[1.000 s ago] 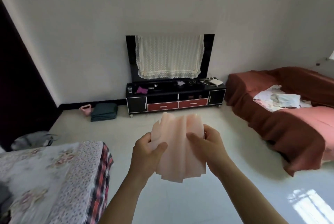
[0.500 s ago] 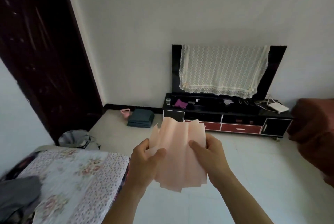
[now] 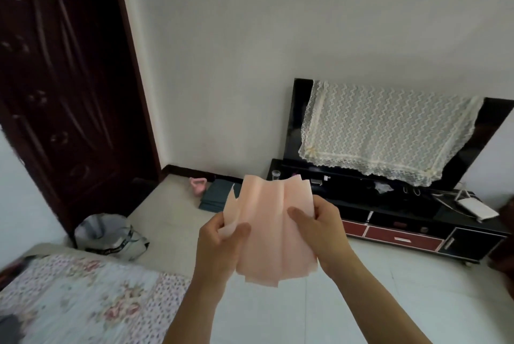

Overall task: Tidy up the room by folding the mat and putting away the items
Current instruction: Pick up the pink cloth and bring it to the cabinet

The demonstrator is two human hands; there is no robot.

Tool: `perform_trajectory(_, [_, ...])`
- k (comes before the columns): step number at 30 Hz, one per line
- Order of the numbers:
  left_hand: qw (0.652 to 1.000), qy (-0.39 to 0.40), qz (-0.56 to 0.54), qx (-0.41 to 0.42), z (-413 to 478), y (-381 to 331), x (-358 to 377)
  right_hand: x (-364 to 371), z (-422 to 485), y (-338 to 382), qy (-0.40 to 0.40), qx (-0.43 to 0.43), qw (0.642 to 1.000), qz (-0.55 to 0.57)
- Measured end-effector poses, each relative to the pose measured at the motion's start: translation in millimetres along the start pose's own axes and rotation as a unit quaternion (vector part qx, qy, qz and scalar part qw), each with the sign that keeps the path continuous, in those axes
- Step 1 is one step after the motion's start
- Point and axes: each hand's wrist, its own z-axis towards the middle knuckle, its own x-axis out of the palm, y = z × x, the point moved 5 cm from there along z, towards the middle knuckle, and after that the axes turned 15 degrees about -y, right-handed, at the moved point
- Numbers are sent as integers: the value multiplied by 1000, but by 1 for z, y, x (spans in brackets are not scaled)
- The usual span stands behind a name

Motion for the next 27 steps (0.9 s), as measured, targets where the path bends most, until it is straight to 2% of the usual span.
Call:
perform_trajectory(8, [999,-43,8,-23,128,7,47,87,122,-8,19,43,998,46])
perform_trajectory(13, [997,-75,-1,-18,212,10,96,137,216,-9,61,25,995,74])
perform_trajectory(21, [991,-131,-21,-15,319,14,149,203,340,3,98,8,994,58])
perform_trajectory(27, [987,-159,6,-37,403,42,157,277,405,-18,131,15,990,40])
